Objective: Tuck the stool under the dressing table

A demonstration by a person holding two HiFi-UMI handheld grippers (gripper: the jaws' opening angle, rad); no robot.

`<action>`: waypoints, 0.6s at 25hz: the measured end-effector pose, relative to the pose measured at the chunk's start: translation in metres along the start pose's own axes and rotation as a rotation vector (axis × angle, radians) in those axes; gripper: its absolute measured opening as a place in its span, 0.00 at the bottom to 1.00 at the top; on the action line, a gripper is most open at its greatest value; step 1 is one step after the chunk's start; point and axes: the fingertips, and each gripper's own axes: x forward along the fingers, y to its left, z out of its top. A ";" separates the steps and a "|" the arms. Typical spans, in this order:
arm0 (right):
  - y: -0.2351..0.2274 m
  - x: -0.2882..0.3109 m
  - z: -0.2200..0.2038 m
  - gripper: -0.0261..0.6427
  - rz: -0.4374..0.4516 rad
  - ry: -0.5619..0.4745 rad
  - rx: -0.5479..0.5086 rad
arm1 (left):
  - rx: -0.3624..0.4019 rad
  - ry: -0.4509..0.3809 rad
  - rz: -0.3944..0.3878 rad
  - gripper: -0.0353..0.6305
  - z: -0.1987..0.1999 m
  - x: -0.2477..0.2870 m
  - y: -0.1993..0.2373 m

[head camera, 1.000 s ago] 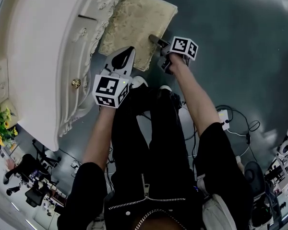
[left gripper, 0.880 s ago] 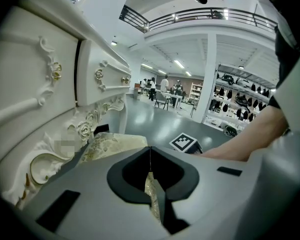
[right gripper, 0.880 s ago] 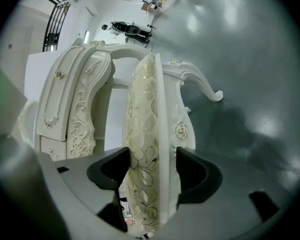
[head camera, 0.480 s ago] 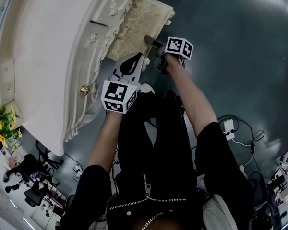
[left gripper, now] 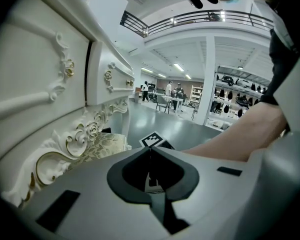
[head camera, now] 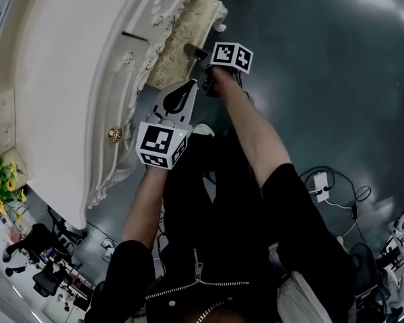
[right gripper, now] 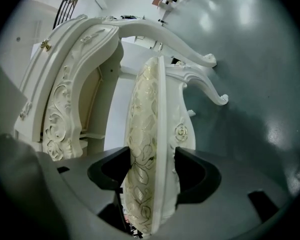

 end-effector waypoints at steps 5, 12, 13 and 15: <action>0.014 0.029 0.000 0.46 -0.002 0.001 -0.008 | 0.006 0.002 0.010 0.09 -0.004 -0.006 0.002; 0.024 0.047 -0.006 0.47 0.004 -0.013 0.004 | 0.000 0.012 0.040 0.09 -0.003 -0.022 0.010; 0.023 0.045 -0.006 0.48 0.010 -0.014 -0.002 | -0.004 0.012 0.043 0.09 -0.002 -0.024 0.010; 0.022 0.037 -0.007 0.48 0.008 -0.013 -0.036 | -0.015 0.011 0.044 0.09 0.004 -0.028 0.007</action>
